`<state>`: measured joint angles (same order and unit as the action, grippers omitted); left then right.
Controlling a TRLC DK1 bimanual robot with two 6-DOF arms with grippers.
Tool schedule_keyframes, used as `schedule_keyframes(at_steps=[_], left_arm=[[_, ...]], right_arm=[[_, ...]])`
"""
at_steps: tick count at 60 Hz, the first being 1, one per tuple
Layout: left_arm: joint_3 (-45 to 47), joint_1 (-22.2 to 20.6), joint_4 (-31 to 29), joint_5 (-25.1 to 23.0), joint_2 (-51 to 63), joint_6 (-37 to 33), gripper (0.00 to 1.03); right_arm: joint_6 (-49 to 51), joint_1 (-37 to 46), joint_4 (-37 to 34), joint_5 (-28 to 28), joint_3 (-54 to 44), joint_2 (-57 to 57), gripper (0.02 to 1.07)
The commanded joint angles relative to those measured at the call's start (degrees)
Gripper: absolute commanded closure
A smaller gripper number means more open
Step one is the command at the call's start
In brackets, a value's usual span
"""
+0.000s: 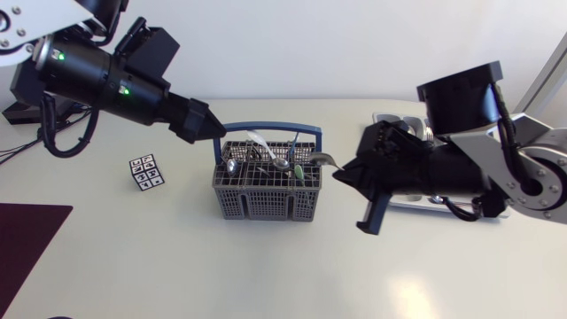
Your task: Transfer all utensils from the basket to the drawer tray.
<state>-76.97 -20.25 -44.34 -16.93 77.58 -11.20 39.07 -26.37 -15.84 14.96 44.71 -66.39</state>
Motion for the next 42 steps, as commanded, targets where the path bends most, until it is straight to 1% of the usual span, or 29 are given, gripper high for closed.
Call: schedule_keyframes(at_steps=[1,10,20,23,31,38,42], left_arm=[[3.1,0.5,0.9,-0.7,1.3,-1.5,0.20],[6.5,0.3,3.4,-0.7,1.3,-2.1,0.20],[8.9,-0.3,5.3,-0.7,1.5,-2.3,0.20],[9.6,-0.7,6.1,-0.7,1.5,-2.3,0.20],[11.0,-0.8,6.6,-0.7,1.6,-2.8,0.20],[12.3,-0.8,8.4,-0.7,1.7,-2.6,0.20],[12.9,-1.1,9.0,-0.7,1.7,-2.6,0.20]], right_arm=[[7.9,6.3,-3.9,3.8,-2.0,0.8,1.02],[19.5,19.3,-8.9,10.1,-2.0,-0.5,1.02],[33.7,33.6,-13.6,14.7,0.9,-8.0,1.02],[38.3,37.4,-14.9,14.8,2.4,-11.7,1.02],[45.4,45.0,-16.3,15.0,6.9,-20.1,1.02],[50.4,49.0,-16.2,14.1,10.8,-26.8,1.02],[51.9,50.5,-15.7,12.7,12.9,-30.3,1.02]])
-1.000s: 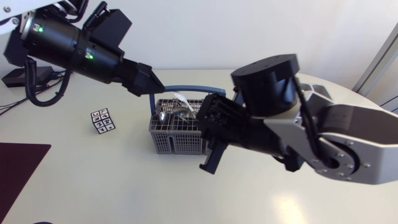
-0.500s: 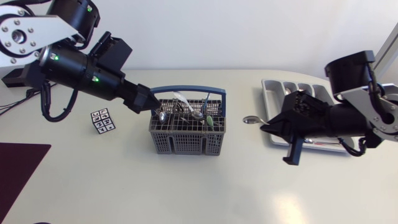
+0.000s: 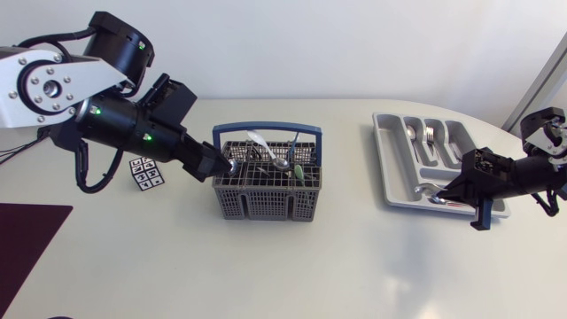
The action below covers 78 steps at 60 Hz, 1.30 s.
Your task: Transfer all utensils from the basket to the drawer tray.
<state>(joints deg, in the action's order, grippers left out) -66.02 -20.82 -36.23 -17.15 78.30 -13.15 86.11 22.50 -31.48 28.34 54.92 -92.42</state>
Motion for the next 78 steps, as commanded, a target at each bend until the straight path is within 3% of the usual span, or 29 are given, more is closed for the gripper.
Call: schedule_keyframes(at_steps=[1,20,29,33,40,51,66,78], left_arm=[[2.1,-0.6,1.0,-0.5,1.0,-0.7,0.20],[3.6,-0.5,3.2,-0.5,2.0,-0.8,0.20],[4.0,-1.6,4.2,-0.5,2.3,-1.1,0.20],[4.0,-3.1,4.9,-0.5,2.5,-1.4,0.20],[3.9,-6.2,6.2,-0.1,2.7,-2.0,0.20],[3.3,-7.1,7.7,1.7,3.9,-2.2,0.20],[3.9,-6.8,7.8,2.4,4.2,-2.3,0.20],[5.6,-4.8,7.8,2.4,4.1,-3.8,0.20]], right_arm=[[5.1,1.8,-0.1,-0.8,3.3,-5.0,1.02],[5.9,5.0,2.5,-4.9,9.5,-13.8,1.00],[5.7,5.7,5.9,-7.3,9.2,-16.1,0.91],[5.3,6.1,7.4,-8.4,9.1,-17.0,0.82],[4.6,6.2,9.0,-9.2,8.0,-17.0,0.54],[-0.2,5.6,10.5,-9.2,5.9,-12.3,0.31],[-13.1,-0.2,7.4,-8.7,2.4,1.5,0.31],[-30.1,-13.8,1.0,-8.5,1.1,14.2,0.31]])
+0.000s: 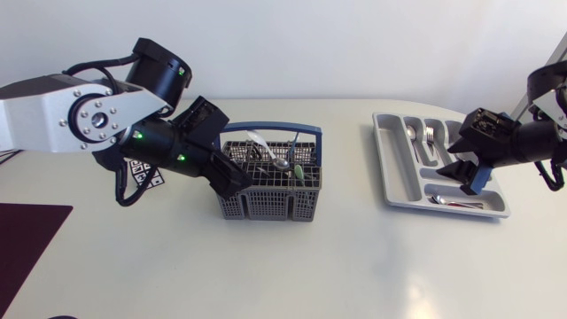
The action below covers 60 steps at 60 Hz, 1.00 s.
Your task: Transfer all utensils from the basket to the drawer tray.
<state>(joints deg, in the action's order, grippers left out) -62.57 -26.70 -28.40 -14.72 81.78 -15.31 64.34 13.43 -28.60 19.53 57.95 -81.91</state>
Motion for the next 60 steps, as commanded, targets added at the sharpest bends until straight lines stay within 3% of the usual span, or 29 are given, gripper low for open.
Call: schedule_keyframes(at_steps=[1,23,39,46,53,60], left_arm=[[2.2,1.2,0.0,0.0,0.6,-1.7,0.20],[5.5,2.3,0.9,-0.2,-2.3,-4.6,0.20],[7.8,2.1,2.7,-3.3,-3.5,-7.7,0.20],[8.8,2.2,4.8,-4.3,-3.5,-8.3,0.20],[8.7,2.4,5.6,-4.6,-2.6,-8.9,0.20],[8.9,2.6,5.9,-4.7,-2.5,-9.2,0.20]], right_arm=[[-9.4,-5.6,-2.2,0.2,-2.0,4.2,0.31],[-40.3,-31.9,-5.9,-2.0,5.2,1.8,0.32],[-51.5,-39.0,-4.7,-2.4,11.6,-6.9,0.32],[-55.6,-40.9,-2.4,-3.4,13.0,-9.1,0.46],[-58.4,-43.3,0.4,-7.3,13.1,-11.5,0.49],[-60.3,-43.9,2.5,-8.8,13.1,-13.6,0.59]])
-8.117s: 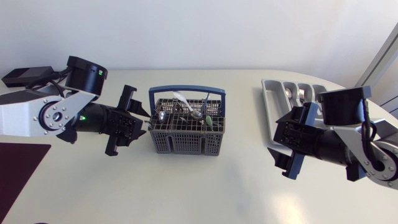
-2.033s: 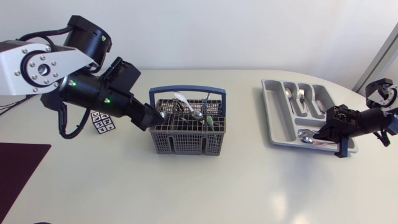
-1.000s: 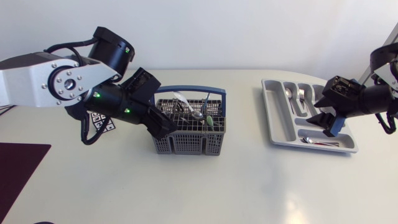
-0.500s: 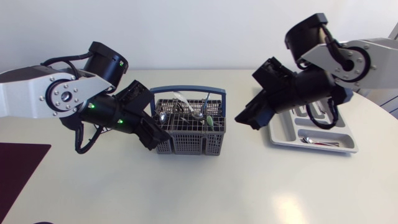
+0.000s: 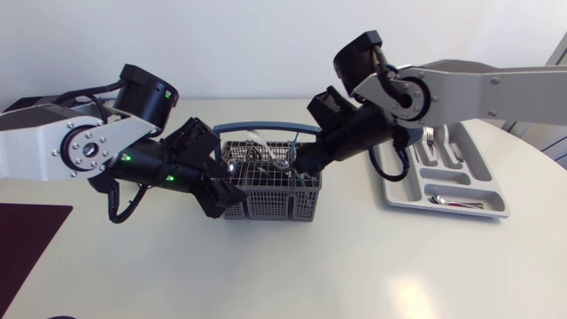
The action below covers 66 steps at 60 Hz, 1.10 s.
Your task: Transfer all utensils from the basket to the drawer tray.
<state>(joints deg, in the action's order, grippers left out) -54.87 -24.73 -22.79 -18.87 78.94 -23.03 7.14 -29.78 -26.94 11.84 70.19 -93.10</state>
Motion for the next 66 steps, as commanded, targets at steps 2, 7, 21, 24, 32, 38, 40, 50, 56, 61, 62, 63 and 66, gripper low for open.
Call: schedule_keyframes(at_steps=[2,7,21,24,32,38,40,50,56,61,62,63,66], left_arm=[[1.2,0.7,0.4,-0.6,0.3,-1.6,0.20],[1.3,1.0,0.4,-0.6,0.3,-1.8,0.20],[1.4,1.1,0.5,-0.9,0.3,-2.0,0.20],[1.4,1.0,0.5,-0.9,0.3,-2.0,0.20],[1.3,0.9,0.5,-1.0,0.3,-2.0,0.20],[1.3,0.9,0.5,-1.0,0.3,-2.0,0.20],[1.3,0.9,0.5,-1.0,0.3,-2.0,0.20],[1.3,0.6,0.5,-1.2,0.3,-1.9,0.20],[1.3,0.5,0.5,-1.3,0.3,-2.0,0.20],[1.3,0.6,0.5,-1.3,0.3,-2.0,0.20],[1.4,0.6,0.5,-1.3,0.3,-2.0,0.20],[1.4,0.6,0.5,-1.3,0.3,-2.0,0.20],[1.5,0.5,0.5,-1.3,0.3,-2.0,0.20]], right_arm=[[-3.4,-0.8,1.5,-1.5,0.7,-2.7,0.61],[-3.5,-1.0,2.4,-1.9,0.4,-3.1,0.61],[-4.1,-1.9,4.8,-3.3,-1.1,-3.9,0.84],[-4.1,-2.0,4.8,-3.3,-1.2,-4.0,0.84],[-4.1,-2.1,4.6,-3.3,-1.3,-4.3,0.84],[-4.2,-2.2,4.4,-3.3,-1.6,-4.6,0.84],[-4.2,-2.2,4.2,-3.3,-1.6,-4.7,0.84],[-4.1,-2.2,4.2,-3.2,-2.0,-5.0,0.96],[-4.0,-2.2,4.0,-2.9,-2.2,-4.4,1.00],[-4.0,-2.2,4.0,-2.6,-2.4,-3.5,1.01],[-4.0,-2.2,4.0,-2.5,-2.5,-3.4,1.01],[-4.0,-2.1,4.0,-2.4,-2.5,-3.1,1.01],[-3.9,-2.0,3.9,-2.1,-2.7,-2.7,1.01]])
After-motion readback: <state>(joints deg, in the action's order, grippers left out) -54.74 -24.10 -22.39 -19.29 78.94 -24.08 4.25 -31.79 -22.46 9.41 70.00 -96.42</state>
